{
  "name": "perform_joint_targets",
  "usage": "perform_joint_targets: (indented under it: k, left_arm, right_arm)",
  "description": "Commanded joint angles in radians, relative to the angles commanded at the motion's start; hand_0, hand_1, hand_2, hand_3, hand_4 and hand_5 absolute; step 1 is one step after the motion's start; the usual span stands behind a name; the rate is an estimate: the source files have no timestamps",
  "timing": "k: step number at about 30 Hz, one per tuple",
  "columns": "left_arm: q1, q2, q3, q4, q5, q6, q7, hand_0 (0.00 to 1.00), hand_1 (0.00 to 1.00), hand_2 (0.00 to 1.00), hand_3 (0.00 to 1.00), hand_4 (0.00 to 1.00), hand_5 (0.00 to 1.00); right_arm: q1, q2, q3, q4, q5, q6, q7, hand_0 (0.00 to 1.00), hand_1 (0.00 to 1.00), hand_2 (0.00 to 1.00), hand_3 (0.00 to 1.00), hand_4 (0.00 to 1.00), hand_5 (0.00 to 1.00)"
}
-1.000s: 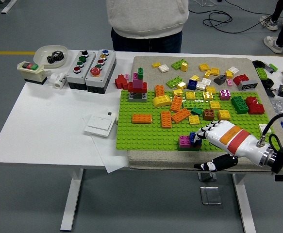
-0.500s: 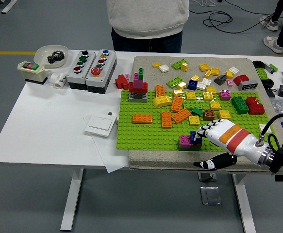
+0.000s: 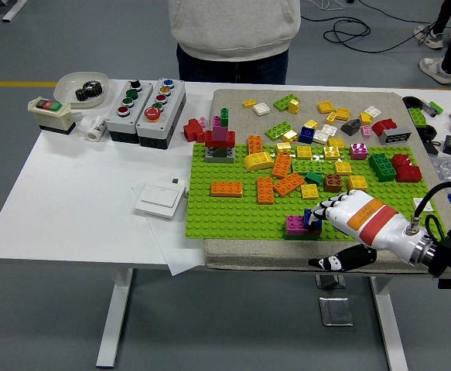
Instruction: Pick up the brick,pile it on top of brick,press brick,pick up the brick,pile it on top of brick,press brick
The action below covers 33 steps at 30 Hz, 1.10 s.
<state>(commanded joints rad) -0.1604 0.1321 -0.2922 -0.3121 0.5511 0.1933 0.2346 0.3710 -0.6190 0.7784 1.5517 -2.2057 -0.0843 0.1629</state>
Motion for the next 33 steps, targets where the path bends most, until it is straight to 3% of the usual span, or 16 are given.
perform_joint_targets:
  k: [1, 12, 33]
  left_arm:
    - [0.000, 0.000, 0.000, 0.000, 0.000, 0.000, 0.000, 0.700, 0.728, 0.757, 0.616, 0.721, 0.686]
    - [-0.003, 0.000, 0.005, 0.000, -0.008, 0.002, -0.003, 0.700, 0.727, 0.757, 0.615, 0.722, 0.687]
    - [-0.006, 0.000, 0.007, 0.000, -0.013, 0.003, -0.005, 0.699, 0.727, 0.755, 0.616, 0.722, 0.687]
  right_arm:
    - [0.000, 0.000, 0.000, 0.001, -0.002, 0.000, -0.001, 0.406, 0.544, 0.649, 0.583, 0.890, 0.639]
    - [0.002, 0.001, -0.001, -0.013, -0.006, -0.001, 0.003, 0.395, 0.545, 0.649, 0.583, 0.890, 0.637]
    - [0.017, -0.003, -0.014, -0.031, 0.002, 0.002, 0.020, 0.488, 0.579, 0.655, 0.581, 0.894, 0.623]
